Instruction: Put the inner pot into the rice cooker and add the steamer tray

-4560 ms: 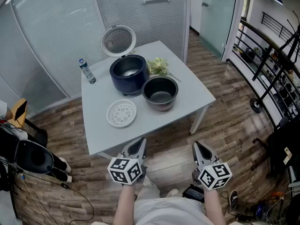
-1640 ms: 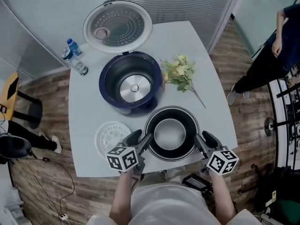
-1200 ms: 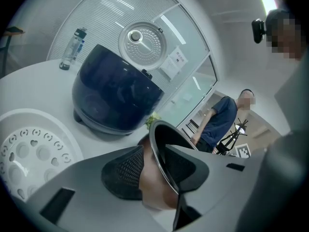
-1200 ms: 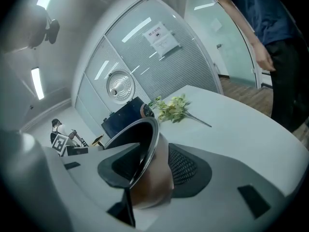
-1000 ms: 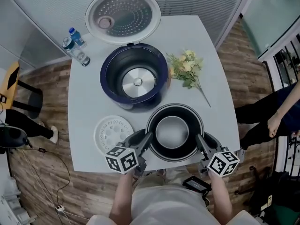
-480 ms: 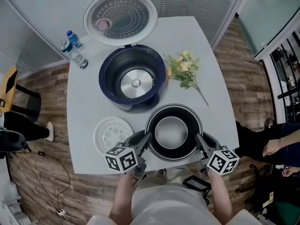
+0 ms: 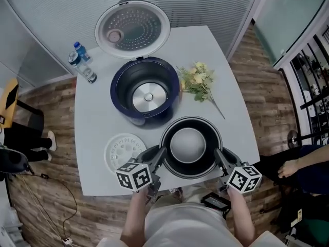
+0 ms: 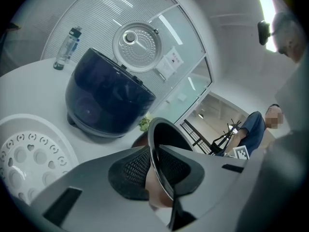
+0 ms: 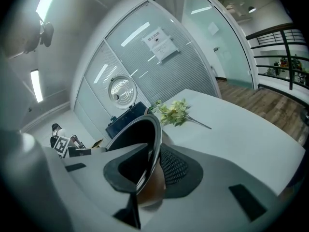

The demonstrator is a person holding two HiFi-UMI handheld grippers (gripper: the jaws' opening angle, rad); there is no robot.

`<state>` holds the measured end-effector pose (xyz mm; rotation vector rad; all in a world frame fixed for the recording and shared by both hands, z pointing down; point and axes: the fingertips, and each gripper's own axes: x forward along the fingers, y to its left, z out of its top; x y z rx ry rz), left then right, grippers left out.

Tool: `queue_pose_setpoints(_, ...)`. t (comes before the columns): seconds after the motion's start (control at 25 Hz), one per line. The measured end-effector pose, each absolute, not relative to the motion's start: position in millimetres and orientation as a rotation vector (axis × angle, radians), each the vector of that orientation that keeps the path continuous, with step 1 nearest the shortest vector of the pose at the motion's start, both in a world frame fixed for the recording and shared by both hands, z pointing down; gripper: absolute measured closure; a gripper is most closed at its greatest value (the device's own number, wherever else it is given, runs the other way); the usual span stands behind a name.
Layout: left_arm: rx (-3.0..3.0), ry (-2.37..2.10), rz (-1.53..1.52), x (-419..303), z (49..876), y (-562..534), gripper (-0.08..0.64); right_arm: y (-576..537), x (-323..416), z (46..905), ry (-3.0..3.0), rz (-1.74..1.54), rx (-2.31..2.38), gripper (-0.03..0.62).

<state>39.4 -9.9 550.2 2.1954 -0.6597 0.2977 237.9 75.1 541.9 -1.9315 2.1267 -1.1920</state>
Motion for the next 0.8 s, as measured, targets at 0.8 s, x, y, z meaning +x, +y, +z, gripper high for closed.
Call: queue_pose_setpoints(0.8, 2.319, -0.638, 0.093, 34.3, 459.1, -16.8, 0.511, 75.1, 231.8, 459.8, 2.114, -0.958, -1.893, 0.506)
